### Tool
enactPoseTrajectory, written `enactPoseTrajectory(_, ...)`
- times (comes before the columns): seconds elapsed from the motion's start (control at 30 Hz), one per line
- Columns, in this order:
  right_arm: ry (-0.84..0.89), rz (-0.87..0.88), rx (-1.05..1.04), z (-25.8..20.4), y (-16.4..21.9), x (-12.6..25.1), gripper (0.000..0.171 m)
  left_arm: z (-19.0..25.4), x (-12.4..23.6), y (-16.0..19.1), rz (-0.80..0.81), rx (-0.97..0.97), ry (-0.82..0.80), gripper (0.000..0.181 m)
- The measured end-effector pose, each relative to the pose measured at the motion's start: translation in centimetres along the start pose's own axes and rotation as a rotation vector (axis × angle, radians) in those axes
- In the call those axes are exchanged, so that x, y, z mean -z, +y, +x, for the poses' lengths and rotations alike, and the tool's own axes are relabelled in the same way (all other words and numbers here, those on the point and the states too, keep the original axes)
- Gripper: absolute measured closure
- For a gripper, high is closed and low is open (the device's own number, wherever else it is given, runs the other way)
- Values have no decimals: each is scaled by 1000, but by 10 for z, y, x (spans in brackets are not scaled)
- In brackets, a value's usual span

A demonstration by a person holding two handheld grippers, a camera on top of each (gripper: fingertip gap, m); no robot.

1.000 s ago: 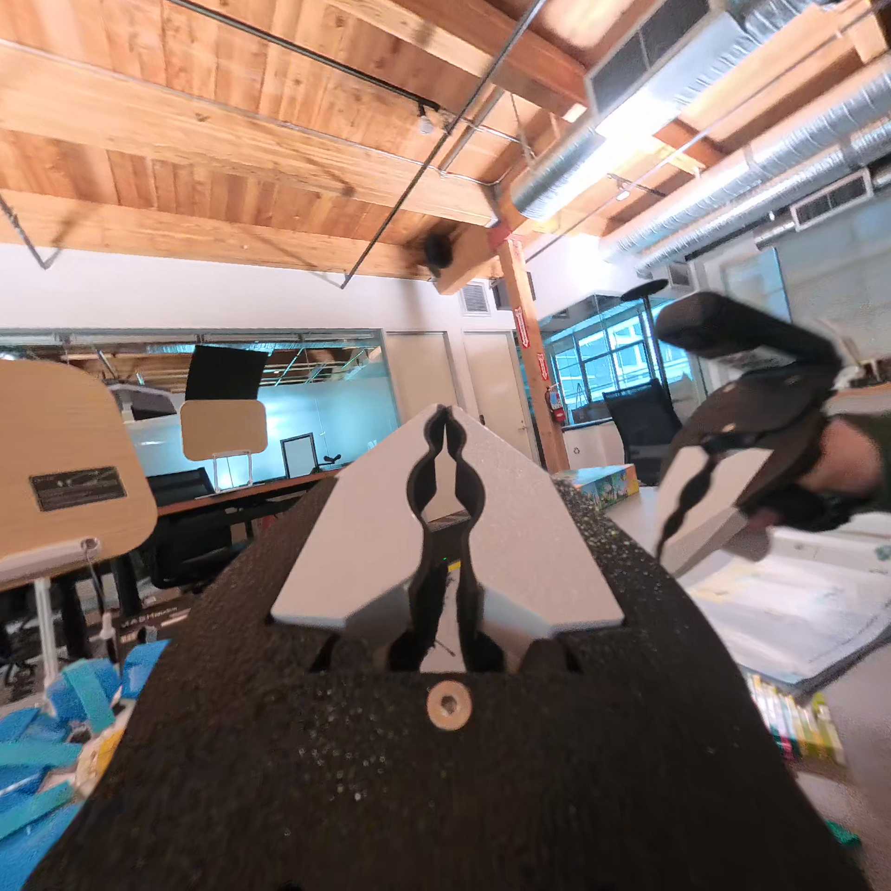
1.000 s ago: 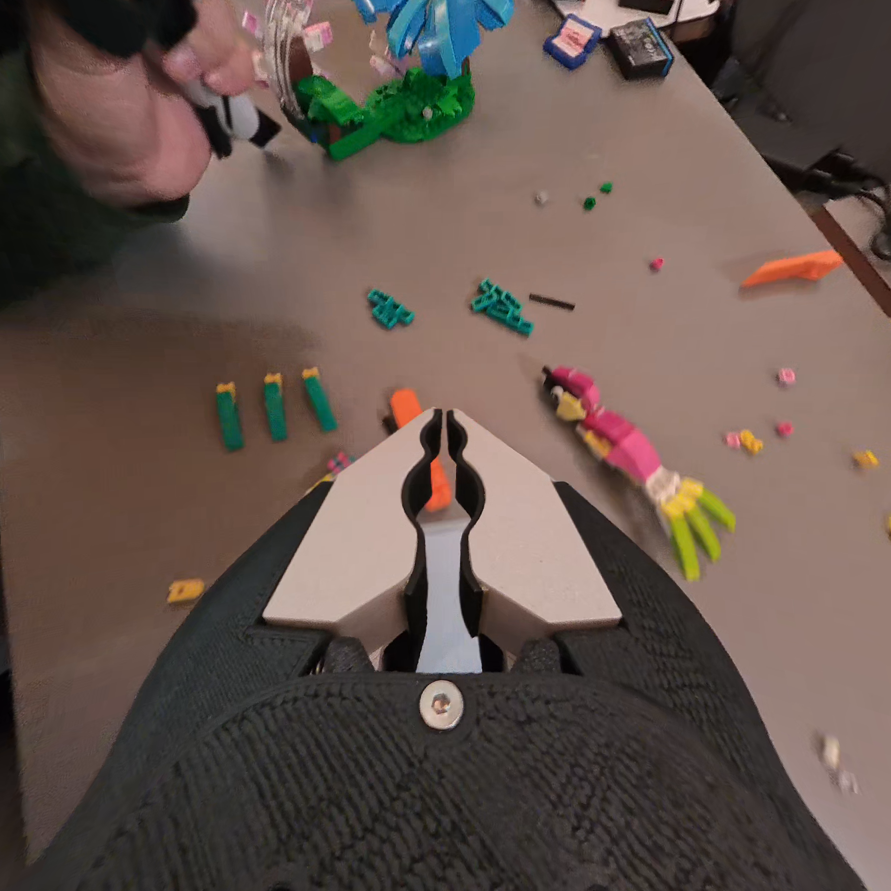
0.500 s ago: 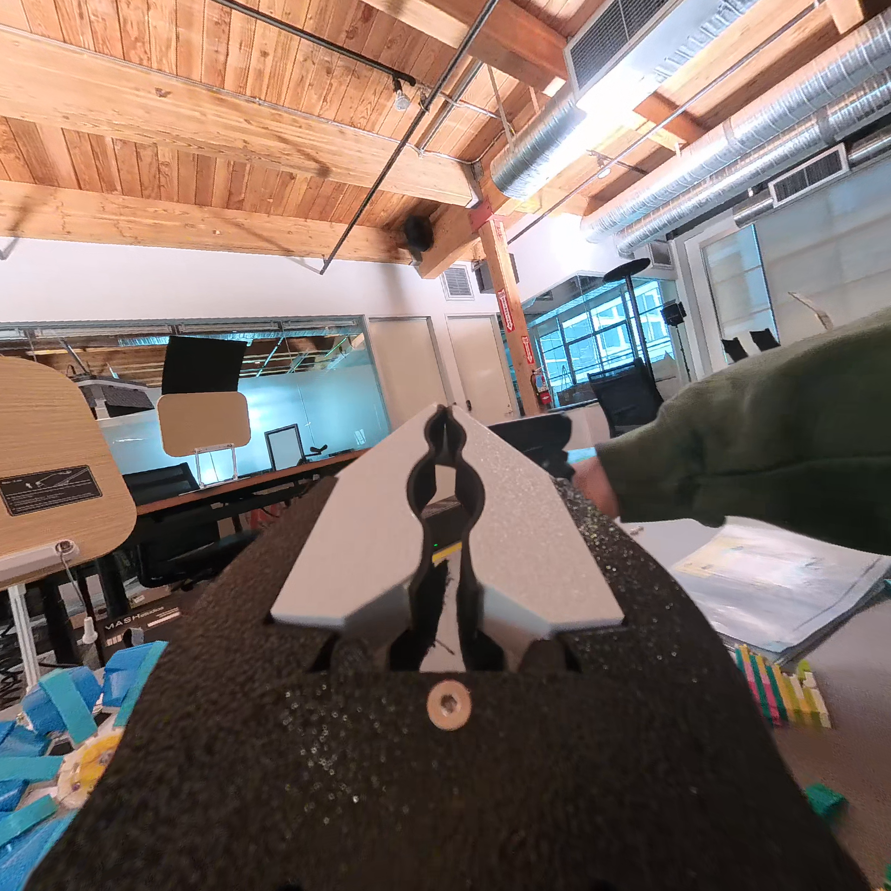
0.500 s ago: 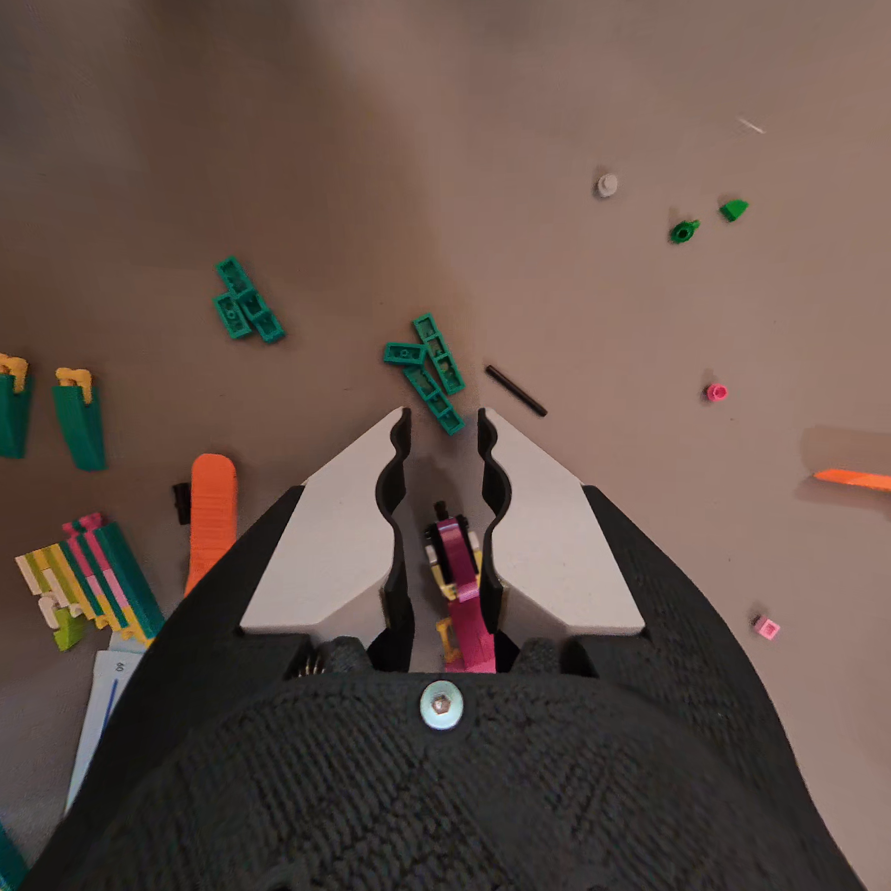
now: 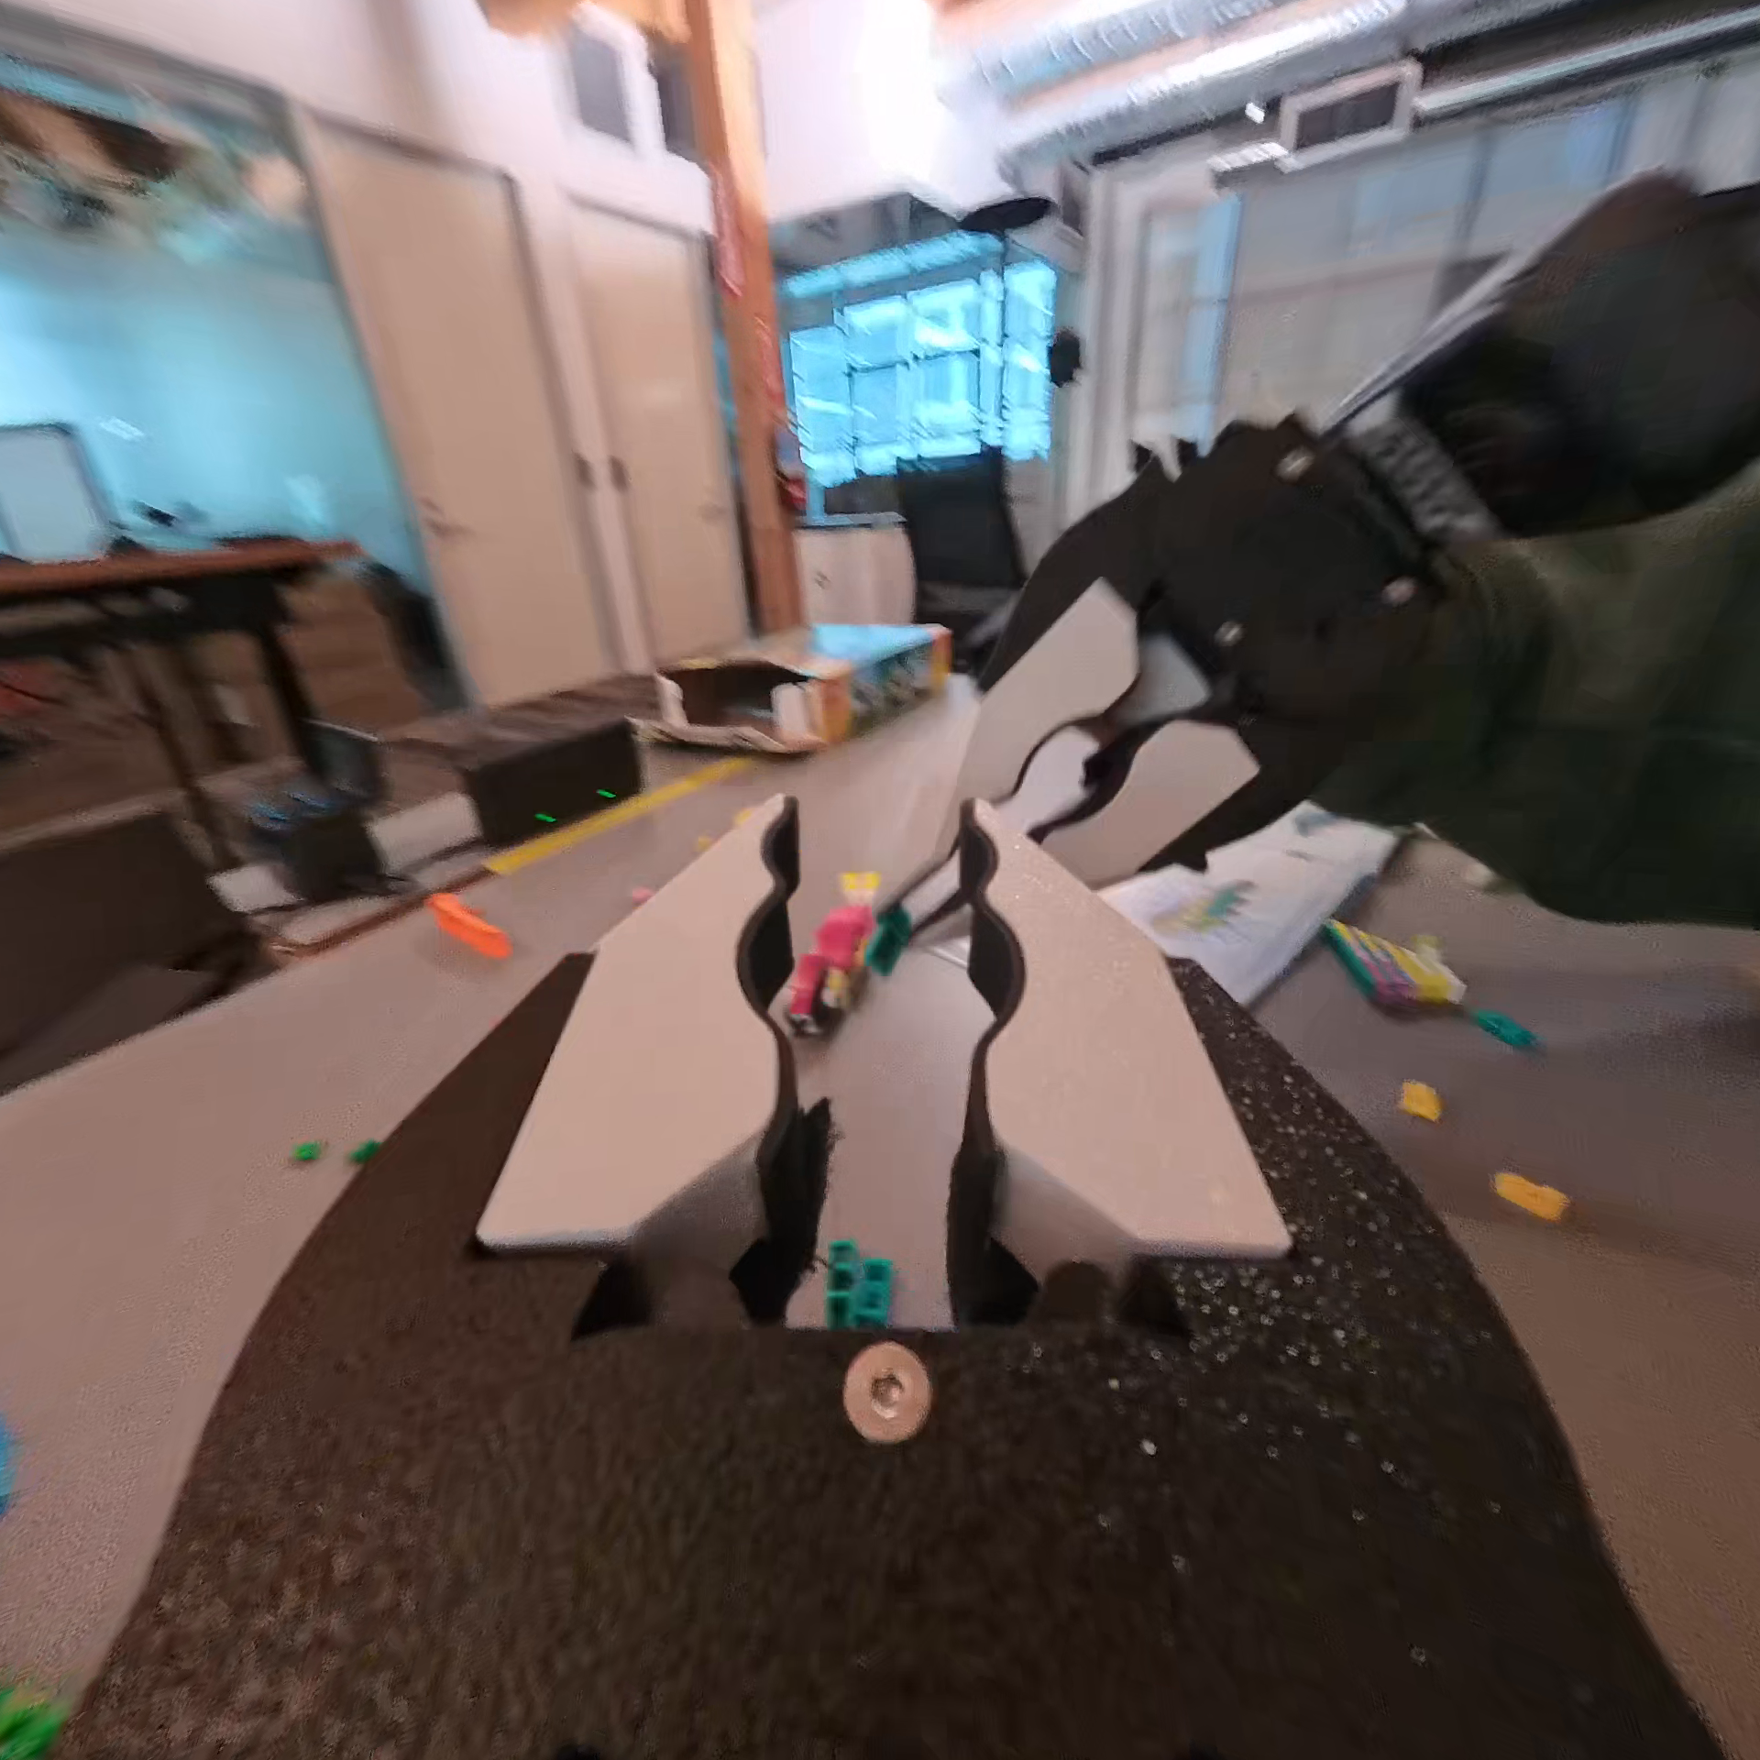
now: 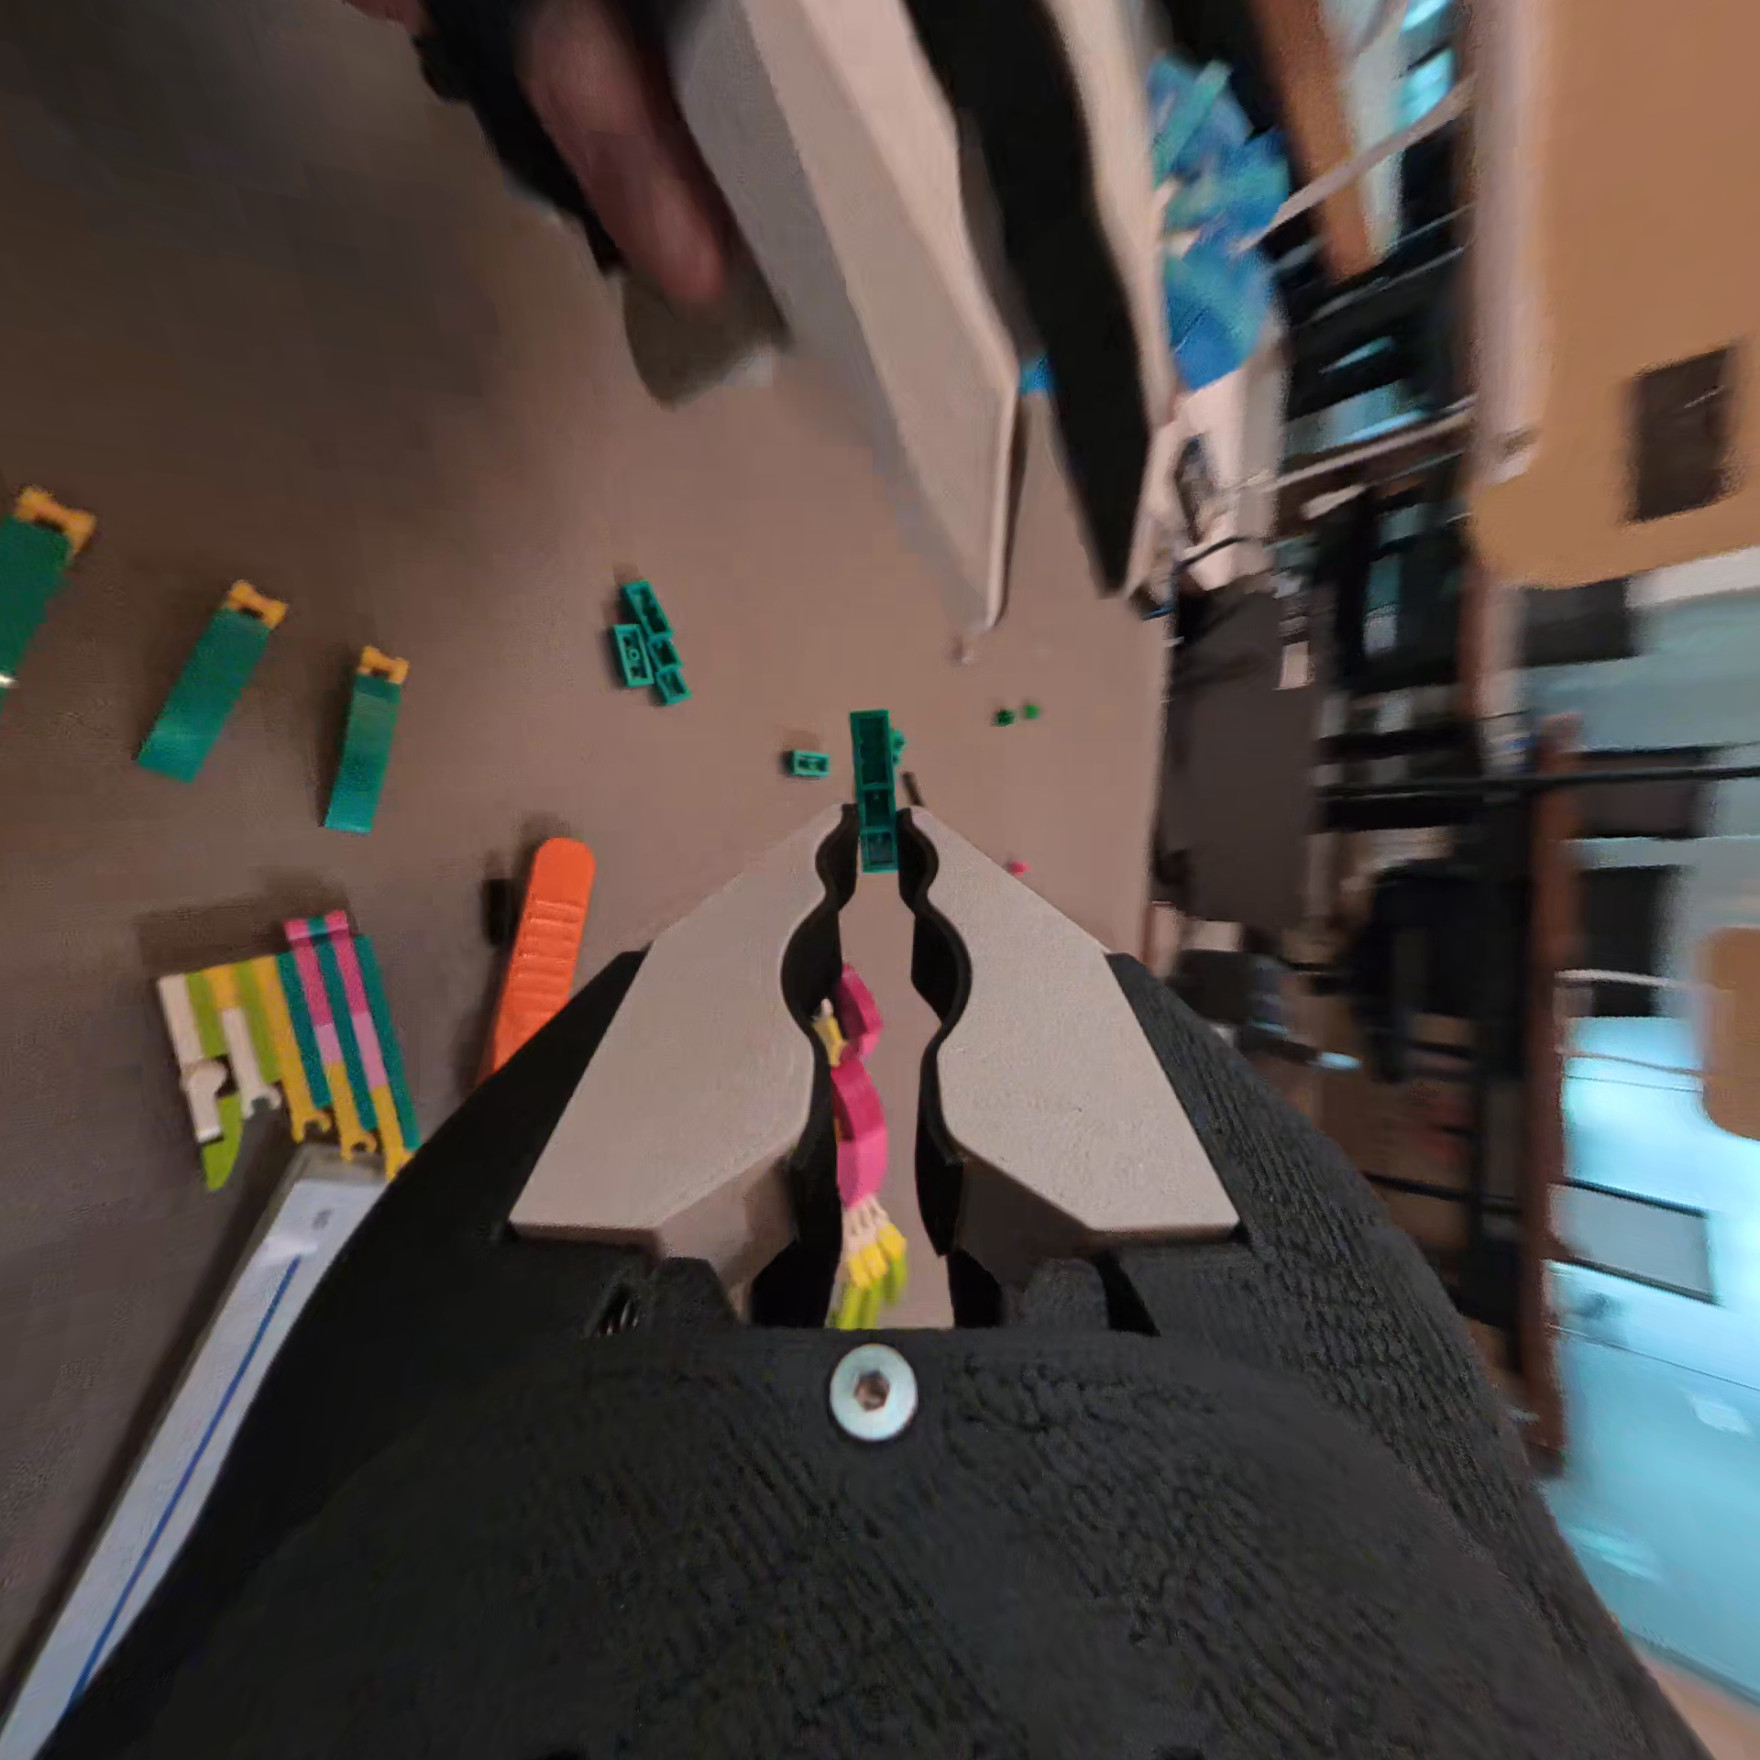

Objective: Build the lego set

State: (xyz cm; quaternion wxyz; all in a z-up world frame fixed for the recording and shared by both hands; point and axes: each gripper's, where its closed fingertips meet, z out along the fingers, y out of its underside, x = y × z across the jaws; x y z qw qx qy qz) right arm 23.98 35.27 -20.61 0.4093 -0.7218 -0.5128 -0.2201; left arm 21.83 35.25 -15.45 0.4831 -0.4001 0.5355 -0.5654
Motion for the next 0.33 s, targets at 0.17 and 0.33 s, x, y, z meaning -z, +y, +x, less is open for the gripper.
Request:
enactPoseTrajectory(0.17,226,-57,243,-10,-19,49,165,40,-10,16,-81,105,242,168)
enactPoseTrajectory(0.33,290,-130,330,-24,-24,71,165,71,-8,15,-80,111,406,179)
